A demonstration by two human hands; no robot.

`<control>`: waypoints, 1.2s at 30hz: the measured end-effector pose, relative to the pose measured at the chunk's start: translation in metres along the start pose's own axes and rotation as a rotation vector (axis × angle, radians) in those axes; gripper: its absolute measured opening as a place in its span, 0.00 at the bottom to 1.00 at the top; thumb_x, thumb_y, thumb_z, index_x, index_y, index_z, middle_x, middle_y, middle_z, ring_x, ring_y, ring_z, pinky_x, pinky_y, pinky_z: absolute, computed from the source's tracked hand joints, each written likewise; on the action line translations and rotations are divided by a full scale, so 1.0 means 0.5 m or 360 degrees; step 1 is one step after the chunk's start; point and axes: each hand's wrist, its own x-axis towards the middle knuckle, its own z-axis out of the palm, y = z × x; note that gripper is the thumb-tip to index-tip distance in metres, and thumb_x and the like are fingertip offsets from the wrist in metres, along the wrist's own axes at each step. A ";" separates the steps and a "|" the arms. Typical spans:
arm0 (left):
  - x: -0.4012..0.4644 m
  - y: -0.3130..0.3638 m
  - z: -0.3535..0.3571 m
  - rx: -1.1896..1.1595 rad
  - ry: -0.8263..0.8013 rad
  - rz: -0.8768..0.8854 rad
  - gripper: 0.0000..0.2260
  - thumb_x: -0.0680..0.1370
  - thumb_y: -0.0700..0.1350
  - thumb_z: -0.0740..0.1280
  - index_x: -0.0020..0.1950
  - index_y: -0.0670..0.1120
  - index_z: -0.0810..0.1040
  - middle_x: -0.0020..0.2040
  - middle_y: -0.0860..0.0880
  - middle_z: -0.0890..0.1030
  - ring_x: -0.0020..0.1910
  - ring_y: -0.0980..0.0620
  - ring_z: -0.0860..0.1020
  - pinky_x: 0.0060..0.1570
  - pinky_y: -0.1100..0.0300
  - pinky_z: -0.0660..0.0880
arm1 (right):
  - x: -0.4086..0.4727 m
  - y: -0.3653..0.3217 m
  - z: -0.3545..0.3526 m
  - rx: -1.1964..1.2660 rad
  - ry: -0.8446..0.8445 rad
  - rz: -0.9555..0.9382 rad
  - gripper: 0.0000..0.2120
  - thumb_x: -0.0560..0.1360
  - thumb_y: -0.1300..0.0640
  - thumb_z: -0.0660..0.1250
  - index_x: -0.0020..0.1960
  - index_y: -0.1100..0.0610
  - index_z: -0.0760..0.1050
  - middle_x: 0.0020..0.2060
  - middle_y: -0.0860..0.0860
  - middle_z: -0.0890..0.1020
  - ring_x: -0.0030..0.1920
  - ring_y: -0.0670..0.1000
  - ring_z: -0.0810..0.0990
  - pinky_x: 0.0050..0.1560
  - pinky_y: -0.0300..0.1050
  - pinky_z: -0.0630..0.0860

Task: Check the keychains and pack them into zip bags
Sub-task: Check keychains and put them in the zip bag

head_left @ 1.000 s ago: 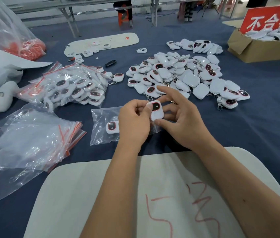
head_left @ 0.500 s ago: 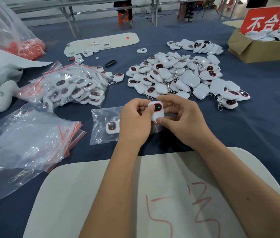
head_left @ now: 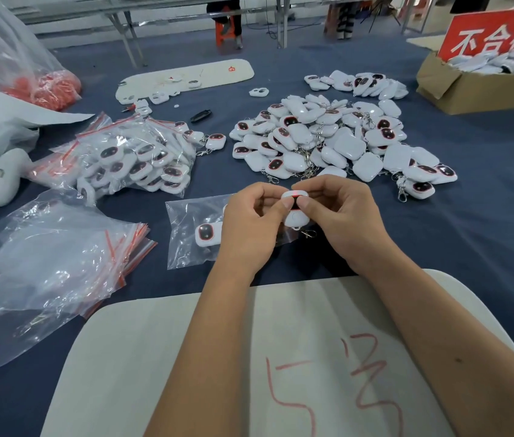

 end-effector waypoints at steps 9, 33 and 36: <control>-0.001 0.000 0.000 -0.0034 -0.0018 0.0040 0.03 0.80 0.40 0.71 0.51 0.46 0.85 0.43 0.46 0.86 0.42 0.47 0.83 0.49 0.41 0.84 | 0.000 -0.007 -0.003 0.0012 -0.0006 -0.0002 0.08 0.78 0.63 0.72 0.49 0.51 0.86 0.37 0.49 0.87 0.40 0.46 0.85 0.44 0.43 0.83; -0.004 -0.006 0.015 0.0545 0.0738 0.0103 0.06 0.77 0.38 0.68 0.42 0.47 0.79 0.36 0.54 0.80 0.37 0.54 0.80 0.41 0.55 0.79 | 0.004 -0.005 0.007 0.0240 0.0145 0.0250 0.06 0.79 0.66 0.71 0.52 0.56 0.84 0.41 0.52 0.88 0.39 0.48 0.87 0.45 0.39 0.82; -0.009 0.001 0.014 0.0709 0.0774 0.0099 0.06 0.76 0.44 0.71 0.41 0.47 0.77 0.35 0.54 0.79 0.37 0.55 0.78 0.40 0.59 0.74 | 0.005 -0.005 0.006 0.0237 0.0152 0.0269 0.06 0.80 0.65 0.71 0.52 0.57 0.84 0.39 0.49 0.87 0.37 0.46 0.86 0.42 0.35 0.79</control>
